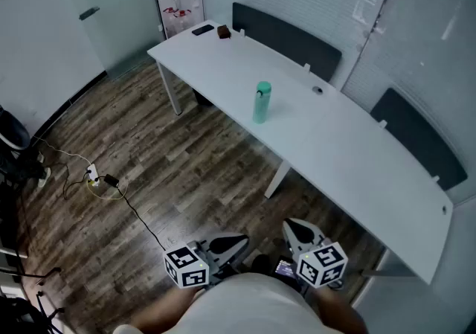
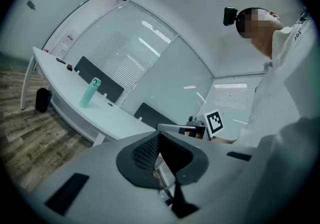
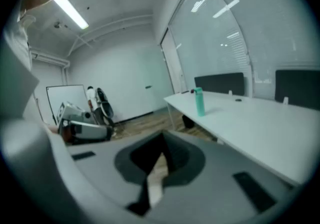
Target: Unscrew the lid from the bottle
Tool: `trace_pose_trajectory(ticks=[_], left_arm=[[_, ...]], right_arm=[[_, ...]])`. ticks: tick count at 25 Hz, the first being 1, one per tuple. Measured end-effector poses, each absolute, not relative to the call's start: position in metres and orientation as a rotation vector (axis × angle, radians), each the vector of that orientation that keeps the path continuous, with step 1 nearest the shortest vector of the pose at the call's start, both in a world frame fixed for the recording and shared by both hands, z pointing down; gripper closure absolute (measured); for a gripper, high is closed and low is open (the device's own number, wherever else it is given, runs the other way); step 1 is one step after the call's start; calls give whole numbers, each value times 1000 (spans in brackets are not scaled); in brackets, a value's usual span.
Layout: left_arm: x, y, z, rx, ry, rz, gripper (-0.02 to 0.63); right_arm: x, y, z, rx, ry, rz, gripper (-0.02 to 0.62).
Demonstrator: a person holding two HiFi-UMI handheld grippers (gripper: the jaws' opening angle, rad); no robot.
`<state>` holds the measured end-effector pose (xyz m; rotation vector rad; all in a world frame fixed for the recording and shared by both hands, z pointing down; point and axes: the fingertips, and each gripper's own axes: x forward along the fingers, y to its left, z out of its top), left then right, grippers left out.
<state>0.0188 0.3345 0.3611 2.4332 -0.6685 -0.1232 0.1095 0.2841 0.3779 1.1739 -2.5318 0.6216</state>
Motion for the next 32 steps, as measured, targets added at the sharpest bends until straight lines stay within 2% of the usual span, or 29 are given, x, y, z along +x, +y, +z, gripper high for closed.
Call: trace_pose_trajectory(ticks=[16, 18, 20, 32], left_arm=[[9, 332, 364, 2433, -671, -129, 583], [7, 331, 365, 2432, -672, -131, 583], [3, 330, 366, 2433, -673, -134, 583], [-22, 323, 366, 2445, -692, -127, 583]], right_arm=[[97, 285, 387, 1191, -2501, 548, 569], [93, 284, 389, 1178, -2496, 551, 544], [88, 284, 392, 1159, -2492, 559, 449], [67, 284, 390, 1132, -2509, 559, 431]])
